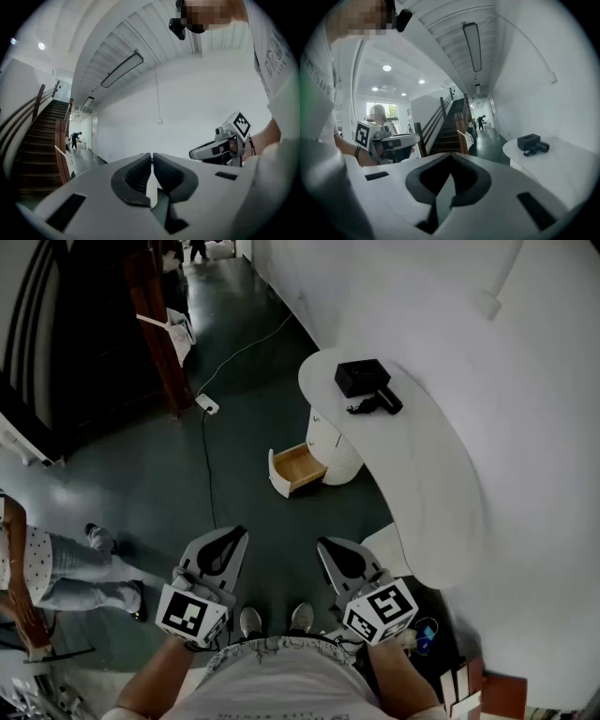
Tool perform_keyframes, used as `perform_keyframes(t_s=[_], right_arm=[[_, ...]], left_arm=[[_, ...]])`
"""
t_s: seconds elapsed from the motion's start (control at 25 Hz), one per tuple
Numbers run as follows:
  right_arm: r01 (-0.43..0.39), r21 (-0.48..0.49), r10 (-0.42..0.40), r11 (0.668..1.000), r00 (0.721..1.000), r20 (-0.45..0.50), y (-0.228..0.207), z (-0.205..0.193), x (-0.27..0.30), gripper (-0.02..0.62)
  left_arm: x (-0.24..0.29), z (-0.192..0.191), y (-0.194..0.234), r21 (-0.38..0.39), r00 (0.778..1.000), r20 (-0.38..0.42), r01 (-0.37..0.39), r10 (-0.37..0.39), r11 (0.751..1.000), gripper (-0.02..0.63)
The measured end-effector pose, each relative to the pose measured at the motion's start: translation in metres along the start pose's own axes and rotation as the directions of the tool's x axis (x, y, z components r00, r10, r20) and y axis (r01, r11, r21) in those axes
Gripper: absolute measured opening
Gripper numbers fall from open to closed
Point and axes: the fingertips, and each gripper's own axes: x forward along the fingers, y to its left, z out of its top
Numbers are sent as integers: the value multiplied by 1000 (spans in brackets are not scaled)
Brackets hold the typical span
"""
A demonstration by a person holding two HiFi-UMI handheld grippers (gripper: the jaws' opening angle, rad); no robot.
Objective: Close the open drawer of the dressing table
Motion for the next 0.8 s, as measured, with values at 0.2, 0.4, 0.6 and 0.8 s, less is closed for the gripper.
perform_keyframes(t_s=[0.2, 0.4, 0.6, 0.8], right_arm=[[-2, -4, 2, 1000, 1000, -2, -2, 2, -3, 8], [-9, -6, 9, 1000, 1000, -7, -1, 0, -4, 8], [-16, 4, 16, 1000, 1000, -18, 0, -3, -1, 8], [-19, 13, 19, 1000, 1000, -10, -3, -1, -1, 9]], left_arm=[[2, 0, -2, 3, 1000, -6, 1, -1, 1000, 34], [2, -2, -6, 3, 1000, -14, 3, -3, 1000, 34], [3, -4, -6, 2, 1000, -18, 3, -3, 1000, 34], [5, -3, -8, 6, 1000, -18, 6, -5, 1000, 34]])
